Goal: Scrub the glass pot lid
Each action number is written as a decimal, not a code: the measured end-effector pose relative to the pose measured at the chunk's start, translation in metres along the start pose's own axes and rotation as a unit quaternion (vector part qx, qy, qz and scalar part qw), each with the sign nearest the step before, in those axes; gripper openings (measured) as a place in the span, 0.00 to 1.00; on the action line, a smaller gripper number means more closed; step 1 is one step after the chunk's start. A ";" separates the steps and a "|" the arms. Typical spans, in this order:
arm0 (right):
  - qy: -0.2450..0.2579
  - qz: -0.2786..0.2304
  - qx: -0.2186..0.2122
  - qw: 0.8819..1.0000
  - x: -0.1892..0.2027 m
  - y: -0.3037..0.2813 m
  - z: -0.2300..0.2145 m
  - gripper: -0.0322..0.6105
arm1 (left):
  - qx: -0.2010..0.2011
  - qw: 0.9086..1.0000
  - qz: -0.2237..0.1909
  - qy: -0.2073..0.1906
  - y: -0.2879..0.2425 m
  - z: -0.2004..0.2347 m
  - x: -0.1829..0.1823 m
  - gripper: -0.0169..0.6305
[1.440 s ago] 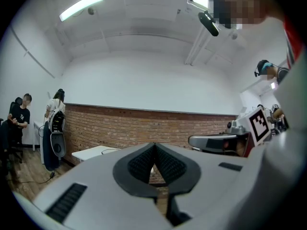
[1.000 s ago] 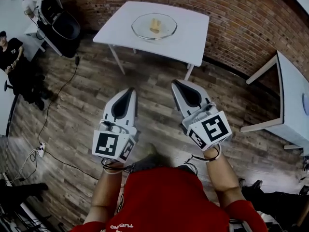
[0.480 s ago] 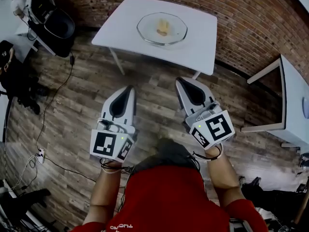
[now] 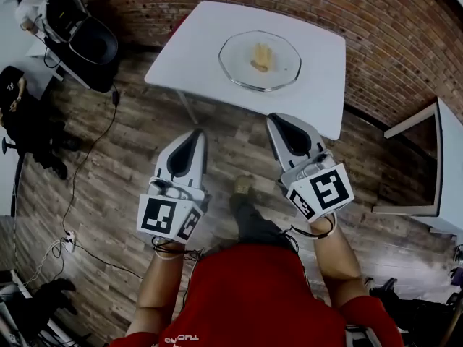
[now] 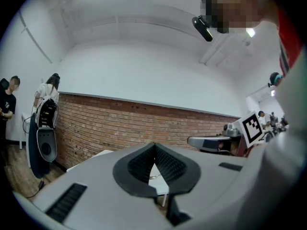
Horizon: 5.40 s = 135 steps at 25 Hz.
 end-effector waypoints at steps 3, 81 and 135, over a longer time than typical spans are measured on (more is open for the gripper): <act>-0.005 0.003 0.008 1.000 0.007 -0.042 -0.023 0.10 | 0.004 1.000 0.002 -0.003 -0.038 0.035 0.000 0.05; -0.068 0.411 0.273 0.867 0.241 -0.340 -0.230 0.15 | 0.207 0.873 0.383 0.220 -0.399 0.310 0.221 0.21; -0.135 0.427 0.238 0.862 0.229 -0.412 -0.170 0.13 | 0.188 0.869 0.386 0.247 -0.398 0.315 0.222 0.19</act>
Point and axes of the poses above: the fingertips, and each gripper's own axes: y backward along the fingers, z to its left, x out of its underside, the point moved 2 cm from there along y, backward along the fingers, and after that the axes turned 10 degrees about x, right-handed, at the moved point
